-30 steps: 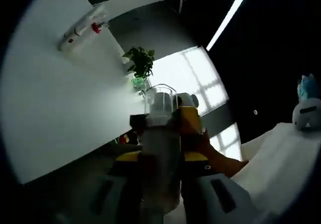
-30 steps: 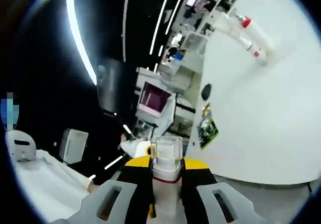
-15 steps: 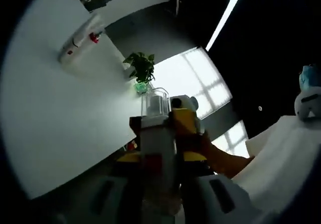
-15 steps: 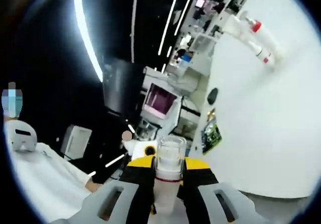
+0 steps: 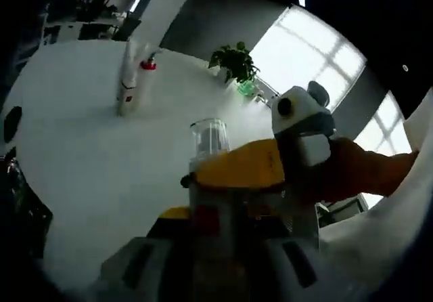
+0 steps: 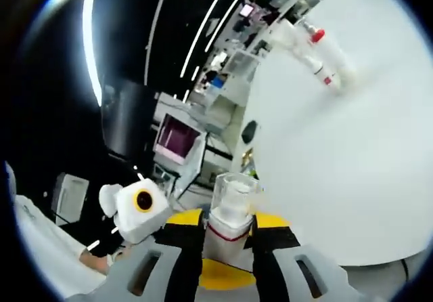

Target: Arrange the skincare products in the storage area until every visible bottle or jar stands upright without overlapping.

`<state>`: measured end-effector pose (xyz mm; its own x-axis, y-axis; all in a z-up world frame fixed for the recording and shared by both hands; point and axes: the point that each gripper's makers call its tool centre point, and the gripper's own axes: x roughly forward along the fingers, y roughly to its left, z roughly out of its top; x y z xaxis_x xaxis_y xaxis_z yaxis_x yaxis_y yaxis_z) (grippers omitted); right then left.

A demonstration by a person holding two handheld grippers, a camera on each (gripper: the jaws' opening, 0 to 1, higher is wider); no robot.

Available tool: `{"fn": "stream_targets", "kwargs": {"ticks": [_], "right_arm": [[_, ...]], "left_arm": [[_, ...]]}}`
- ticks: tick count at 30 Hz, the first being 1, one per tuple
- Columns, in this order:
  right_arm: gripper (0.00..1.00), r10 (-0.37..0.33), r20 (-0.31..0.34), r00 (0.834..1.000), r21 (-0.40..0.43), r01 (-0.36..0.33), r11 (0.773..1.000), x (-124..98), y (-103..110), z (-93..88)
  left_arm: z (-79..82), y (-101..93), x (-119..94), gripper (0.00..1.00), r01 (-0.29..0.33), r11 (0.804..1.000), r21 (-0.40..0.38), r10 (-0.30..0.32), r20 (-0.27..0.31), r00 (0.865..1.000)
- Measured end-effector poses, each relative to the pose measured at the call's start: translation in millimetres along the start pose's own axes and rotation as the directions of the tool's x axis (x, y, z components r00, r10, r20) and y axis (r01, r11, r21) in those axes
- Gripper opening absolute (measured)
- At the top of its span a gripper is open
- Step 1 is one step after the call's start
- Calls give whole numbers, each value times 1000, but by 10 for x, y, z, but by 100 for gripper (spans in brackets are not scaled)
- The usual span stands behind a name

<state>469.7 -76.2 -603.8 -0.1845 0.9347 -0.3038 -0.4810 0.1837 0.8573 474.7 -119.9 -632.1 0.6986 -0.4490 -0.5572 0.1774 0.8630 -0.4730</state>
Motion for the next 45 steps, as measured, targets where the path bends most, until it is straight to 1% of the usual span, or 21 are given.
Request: {"fn": "stream_targets", "kwargs": {"ticks": [2, 6, 8, 11, 14, 16, 17, 21, 24, 27, 28, 29, 32, 33, 34, 35, 36, 37, 39, 40, 45], "right_arm": [[25, -27, -5, 1000, -32, 27, 999, -30, -59, 14], [23, 22, -19, 1000, -39, -23, 999, -33, 57, 89], [23, 33, -30, 999, -65, -35, 997, -40, 101, 109], [23, 122, -39, 992, -73, -125, 989, -101, 278, 150], [22, 211, -27, 977, -62, -212, 975, -189, 428, 218], [22, 248, -66, 967, -67, -252, 965, -242, 478, 184], [22, 262, -81, 962, -55, -267, 962, -260, 493, 166], [22, 328, -110, 938, -62, -336, 940, -346, 583, 124], [22, 356, -133, 925, -74, -367, 927, -375, 629, 93], [22, 380, -189, 905, -86, -401, 912, -403, 678, 4], [22, 393, -223, 892, -81, -419, 904, -421, 702, -49], [22, 392, -228, 891, -78, -418, 905, -412, 704, -56], [23, 383, -246, 890, -91, -415, 905, -400, 702, -109], [24, 374, -233, 898, -95, -404, 910, -389, 676, -96], [26, 340, -205, 918, -96, -364, 926, -354, 611, -67], [27, 290, -171, 942, -93, -308, 947, -316, 503, -38], [27, 297, -154, 942, -75, -311, 947, -309, 500, -21], [27, 276, -131, 952, -77, -288, 955, -294, 449, -3], [26, 221, -88, 971, -83, -228, 970, -262, 352, 28], [26, 221, -76, 972, -90, -227, 970, -262, 360, 33], [26, 178, 12, 984, -57, -177, 983, -258, 295, 156]], "left_arm": [[3, -13, 19, 21, 13, 1000, 9, -13, 1, 1000], [84, -7, 18, 21, 59, 997, -56, -57, 47, 997], [123, -26, 4, 21, 72, 997, -34, -69, 82, 994], [146, -194, -34, 21, 210, 969, -129, -197, 104, 975], [127, -401, -124, 23, 367, 909, -196, -352, 112, 929], [169, -455, -165, 25, 411, 892, -189, -387, 153, 909], [201, -528, -216, 25, 466, 857, -220, -431, 188, 882], [231, -719, -315, 27, 590, 744, -312, -533, 255, 807], [241, -787, -355, 27, 634, 689, -351, -564, 289, 774], [227, -846, -402, 26, 685, 597, -418, -604, 328, 726], [222, -859, -414, 26, 693, 581, -428, -612, 332, 718], [194, -899, -446, 26, 711, 557, -429, -639, 326, 697], [136, -925, -434, 25, 688, 614, -387, -622, 299, 724], [142, -899, -435, 25, 681, 622, -387, -612, 302, 731], [154, -846, -420, 24, 666, 636, -391, -591, 309, 745], [217, -720, -390, 24, 629, 690, -360, -530, 341, 777], [217, -636, -370, 24, 591, 724, -357, -492, 333, 804], [201, -606, -364, 24, 578, 728, -370, -485, 319, 814], [202, -503, -328, 24, 528, 766, -368, -434, 310, 846], [202, -480, -324, 24, 514, 776, -364, -424, 303, 854], [348, -357, -377, 21, 487, 790, -373, -357, 367, 859]]}}
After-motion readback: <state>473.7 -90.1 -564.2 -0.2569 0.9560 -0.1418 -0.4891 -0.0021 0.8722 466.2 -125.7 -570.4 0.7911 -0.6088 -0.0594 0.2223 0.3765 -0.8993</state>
